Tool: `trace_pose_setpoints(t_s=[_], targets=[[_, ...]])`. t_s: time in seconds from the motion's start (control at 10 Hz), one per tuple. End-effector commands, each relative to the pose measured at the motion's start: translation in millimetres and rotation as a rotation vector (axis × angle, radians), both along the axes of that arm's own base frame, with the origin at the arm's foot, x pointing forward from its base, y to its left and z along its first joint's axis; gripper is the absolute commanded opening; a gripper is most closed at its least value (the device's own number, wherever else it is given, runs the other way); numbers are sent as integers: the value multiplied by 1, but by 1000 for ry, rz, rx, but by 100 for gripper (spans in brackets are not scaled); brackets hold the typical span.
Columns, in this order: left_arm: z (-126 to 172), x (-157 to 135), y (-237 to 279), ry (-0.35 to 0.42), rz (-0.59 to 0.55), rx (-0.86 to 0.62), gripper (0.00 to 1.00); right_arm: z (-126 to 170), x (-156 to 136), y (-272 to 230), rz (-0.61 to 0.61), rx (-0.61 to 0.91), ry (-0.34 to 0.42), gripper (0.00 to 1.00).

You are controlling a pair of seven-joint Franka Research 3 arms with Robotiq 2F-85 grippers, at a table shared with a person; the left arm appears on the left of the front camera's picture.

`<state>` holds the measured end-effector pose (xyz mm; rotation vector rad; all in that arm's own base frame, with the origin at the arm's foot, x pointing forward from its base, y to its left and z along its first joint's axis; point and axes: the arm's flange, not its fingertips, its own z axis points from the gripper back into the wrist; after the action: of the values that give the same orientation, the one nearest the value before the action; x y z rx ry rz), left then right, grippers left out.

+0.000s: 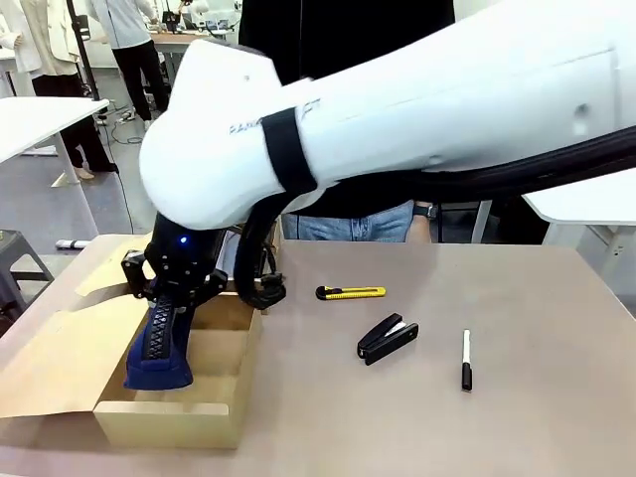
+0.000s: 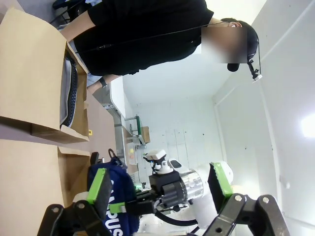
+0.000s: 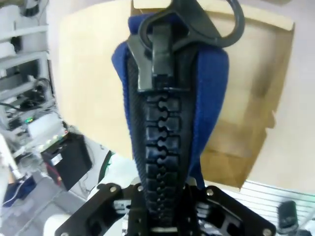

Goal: Place items inside the box.
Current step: Pick up a Pencil pouch or Stapler and place it inside the Mailer Box closest to the robot.

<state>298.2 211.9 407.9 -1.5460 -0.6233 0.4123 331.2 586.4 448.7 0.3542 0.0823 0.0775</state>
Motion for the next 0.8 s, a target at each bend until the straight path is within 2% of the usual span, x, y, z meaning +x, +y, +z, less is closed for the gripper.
trace_pose_setpoints(t_s=[0.0, 0.3, 0.7], targets=[[-1, -2, -2, -26, -2, 4, 100, 0, 17, 24, -39, -39, -11, 7], [-1, -2, -2, -26, -2, 4, 100, -11, 36, 27, -90, -70, 21, 7], [-1, -2, -2, -26, -2, 4, 100, -42, 42, 30, -99, -107, 73, 7]])
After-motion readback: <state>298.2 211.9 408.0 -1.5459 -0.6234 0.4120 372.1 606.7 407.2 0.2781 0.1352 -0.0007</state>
